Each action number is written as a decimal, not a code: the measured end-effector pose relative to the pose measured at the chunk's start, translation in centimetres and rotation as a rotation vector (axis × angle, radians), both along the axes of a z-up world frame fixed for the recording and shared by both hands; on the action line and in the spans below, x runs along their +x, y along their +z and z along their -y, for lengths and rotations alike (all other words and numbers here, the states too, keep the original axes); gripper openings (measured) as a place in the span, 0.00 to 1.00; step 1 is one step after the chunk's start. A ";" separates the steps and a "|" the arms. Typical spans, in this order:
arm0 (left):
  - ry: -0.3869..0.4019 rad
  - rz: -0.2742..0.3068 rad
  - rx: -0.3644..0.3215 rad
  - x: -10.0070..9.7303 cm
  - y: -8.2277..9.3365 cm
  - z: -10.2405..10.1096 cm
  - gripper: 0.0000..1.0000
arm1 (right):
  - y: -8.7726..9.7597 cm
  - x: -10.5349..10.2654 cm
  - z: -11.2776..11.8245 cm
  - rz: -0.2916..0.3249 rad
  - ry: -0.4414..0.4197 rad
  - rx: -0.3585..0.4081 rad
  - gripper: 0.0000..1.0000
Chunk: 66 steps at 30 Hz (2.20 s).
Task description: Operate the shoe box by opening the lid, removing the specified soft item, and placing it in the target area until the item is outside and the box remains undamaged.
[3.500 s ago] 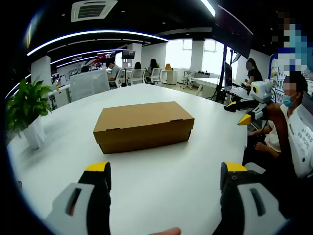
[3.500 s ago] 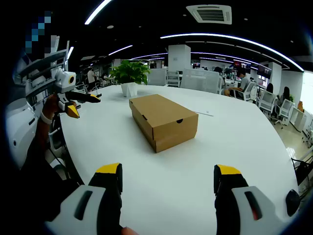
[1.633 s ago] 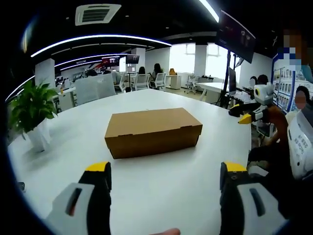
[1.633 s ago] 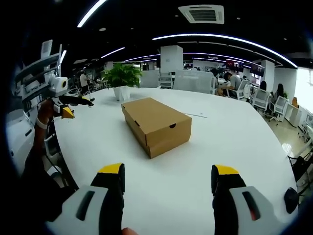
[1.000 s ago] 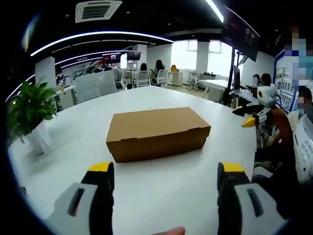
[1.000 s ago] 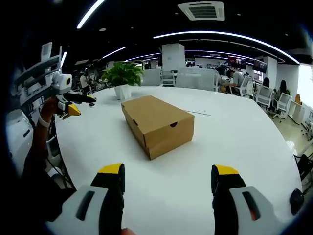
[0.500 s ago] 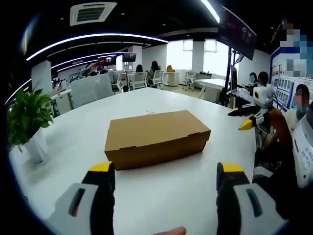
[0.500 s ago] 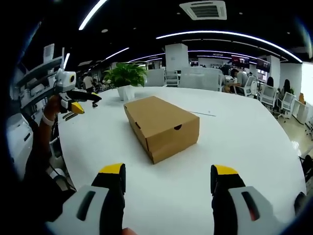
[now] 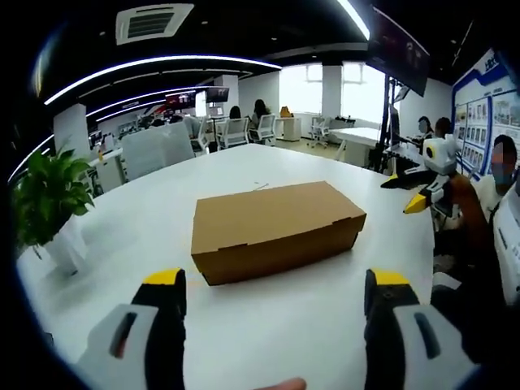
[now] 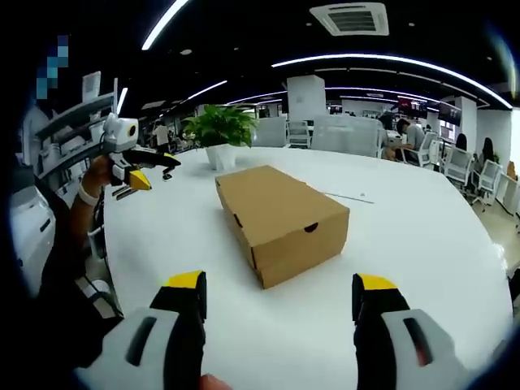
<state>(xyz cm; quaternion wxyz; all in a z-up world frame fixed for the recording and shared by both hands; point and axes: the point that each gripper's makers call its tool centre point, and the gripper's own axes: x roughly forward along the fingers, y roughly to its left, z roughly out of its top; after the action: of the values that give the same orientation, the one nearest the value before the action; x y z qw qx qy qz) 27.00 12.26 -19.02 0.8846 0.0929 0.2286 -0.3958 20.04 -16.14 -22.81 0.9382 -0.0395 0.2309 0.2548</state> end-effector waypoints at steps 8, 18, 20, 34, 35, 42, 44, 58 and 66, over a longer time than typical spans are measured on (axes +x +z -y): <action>0.017 -0.006 -0.016 0.9 0.7 -0.3 0.98 | -0.3 0.2 -0.1 -0.013 0.002 -0.021 0.73; -0.040 0.008 0.039 1.5 0.6 -0.3 0.92 | 0.3 0.2 -0.3 -0.004 0.017 0.001 0.75; -0.049 0.003 0.039 1.6 0.6 -0.3 0.90 | 0.1 0.3 -0.5 -0.015 0.021 -0.002 0.75; -0.108 -0.080 0.065 2.7 -0.3 -0.1 0.85 | 0.4 1.0 -1.0 -0.029 0.026 0.025 0.76; -0.109 -0.078 0.068 2.8 -0.3 0.0 0.84 | 0.5 1.1 -1.1 -0.029 0.026 0.031 0.76; -0.162 -0.087 0.038 2.9 0.1 1.0 0.78 | 0.7 1.8 -1.2 -0.025 0.016 0.080 0.78; -0.157 -0.106 0.007 3.4 0.2 1.2 0.79 | 0.8 2.0 -1.4 -0.031 0.018 0.108 0.77; -0.155 -0.141 0.018 6.3 -0.1 1.0 0.86 | 1.2 3.6 -1.8 -0.054 0.002 0.221 0.76; -0.171 -0.164 0.017 7.9 0.0 1.3 0.86 | 1.1 4.2 -1.7 -0.069 -0.002 0.230 0.76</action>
<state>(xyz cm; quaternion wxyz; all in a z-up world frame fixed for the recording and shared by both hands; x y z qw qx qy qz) 34.89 10.97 -19.03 0.8250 0.0868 0.2948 -0.4743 24.20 -14.48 -21.73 0.9282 0.0777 0.2324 0.2799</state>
